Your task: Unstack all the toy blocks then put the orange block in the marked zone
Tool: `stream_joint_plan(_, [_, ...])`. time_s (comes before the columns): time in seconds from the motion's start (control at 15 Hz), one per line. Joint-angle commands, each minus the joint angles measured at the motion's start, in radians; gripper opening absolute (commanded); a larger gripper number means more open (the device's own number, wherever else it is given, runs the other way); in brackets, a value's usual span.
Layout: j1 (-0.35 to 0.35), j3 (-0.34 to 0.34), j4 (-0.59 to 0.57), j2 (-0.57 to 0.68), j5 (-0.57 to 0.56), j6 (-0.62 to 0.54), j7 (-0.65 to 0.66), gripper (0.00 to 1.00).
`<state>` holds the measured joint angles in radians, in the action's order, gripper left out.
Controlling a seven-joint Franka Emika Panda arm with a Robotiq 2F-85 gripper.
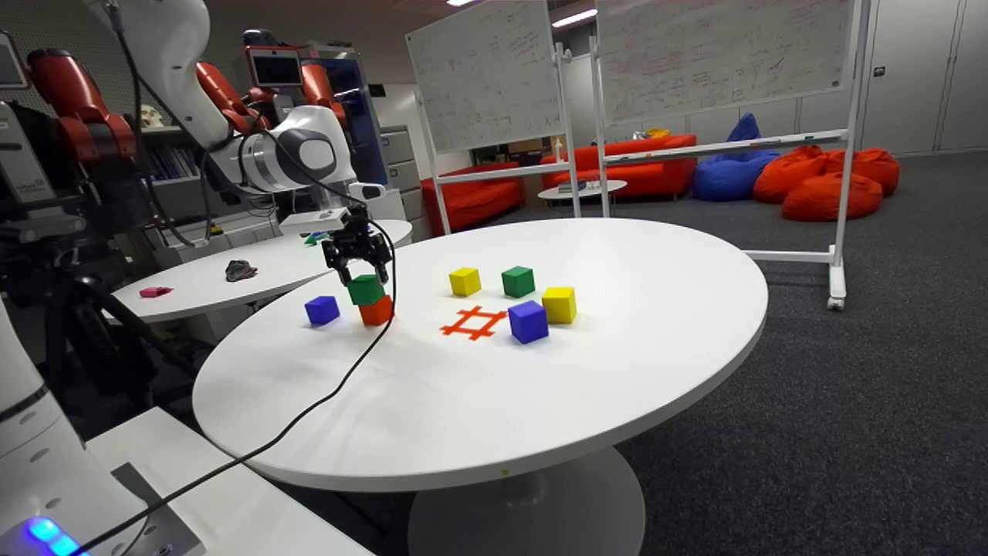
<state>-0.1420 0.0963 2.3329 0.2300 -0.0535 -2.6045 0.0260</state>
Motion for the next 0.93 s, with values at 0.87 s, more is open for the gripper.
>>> stream_joint_plan(0.87, [0.011, -0.001, -0.025, 0.044, 0.009, 0.025, 0.003, 1.0])
